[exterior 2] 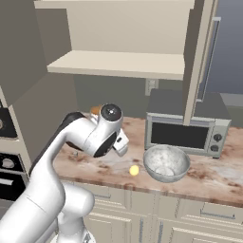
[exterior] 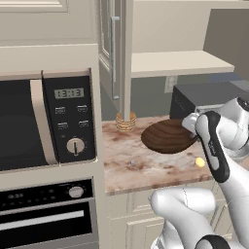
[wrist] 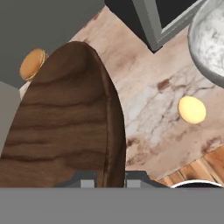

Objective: Pick both bowls and place them on the counter. Then place the sugar cube in one bowl and place the egg in the other bowl.

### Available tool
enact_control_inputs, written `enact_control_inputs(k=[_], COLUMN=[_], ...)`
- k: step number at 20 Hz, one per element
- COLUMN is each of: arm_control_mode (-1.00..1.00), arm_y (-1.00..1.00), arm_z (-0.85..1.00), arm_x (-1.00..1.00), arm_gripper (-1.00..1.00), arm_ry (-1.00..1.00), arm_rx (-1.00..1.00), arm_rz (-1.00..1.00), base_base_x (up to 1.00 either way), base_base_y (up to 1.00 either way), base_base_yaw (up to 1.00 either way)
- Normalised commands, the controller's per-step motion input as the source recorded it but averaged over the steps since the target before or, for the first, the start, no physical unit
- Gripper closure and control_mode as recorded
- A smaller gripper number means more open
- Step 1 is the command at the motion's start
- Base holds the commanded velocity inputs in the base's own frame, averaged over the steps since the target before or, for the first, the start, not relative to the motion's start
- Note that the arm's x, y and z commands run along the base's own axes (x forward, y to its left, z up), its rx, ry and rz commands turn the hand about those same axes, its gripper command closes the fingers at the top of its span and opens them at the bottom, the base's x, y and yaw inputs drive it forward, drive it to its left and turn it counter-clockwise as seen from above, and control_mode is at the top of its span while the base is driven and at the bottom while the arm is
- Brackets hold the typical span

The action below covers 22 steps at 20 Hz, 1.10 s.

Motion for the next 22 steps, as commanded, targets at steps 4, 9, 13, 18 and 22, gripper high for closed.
enact_control_inputs(k=[4, 9, 13, 18, 22], arm_control_mode=[-1.00, -1.00, -1.00, -1.00, -1.00], arm_y=[0.00, 0.00, 0.00, 0.00, -0.01], arm_z=[-0.52, -0.47, -0.39, -0.38, -0.29], arm_x=[0.49, 0.39, 0.28, 0.11, 0.13], arm_gripper=[1.00, 1.00, 1.00, 1.00, 1.00], arm_ry=[0.00, 0.00, 0.01, 0.07, 0.02], arm_rx=[0.00, 0.00, 0.00, -0.01, -0.03], arm_rz=[0.00, 0.00, 0.00, 0.00, 0.00], base_base_x=[0.00, 0.00, 0.00, 0.00, 0.00], base_base_y=[0.00, 0.00, 0.00, 0.00, 0.00], base_base_yaw=[0.00, 0.00, 0.00, 0.00, 0.00])
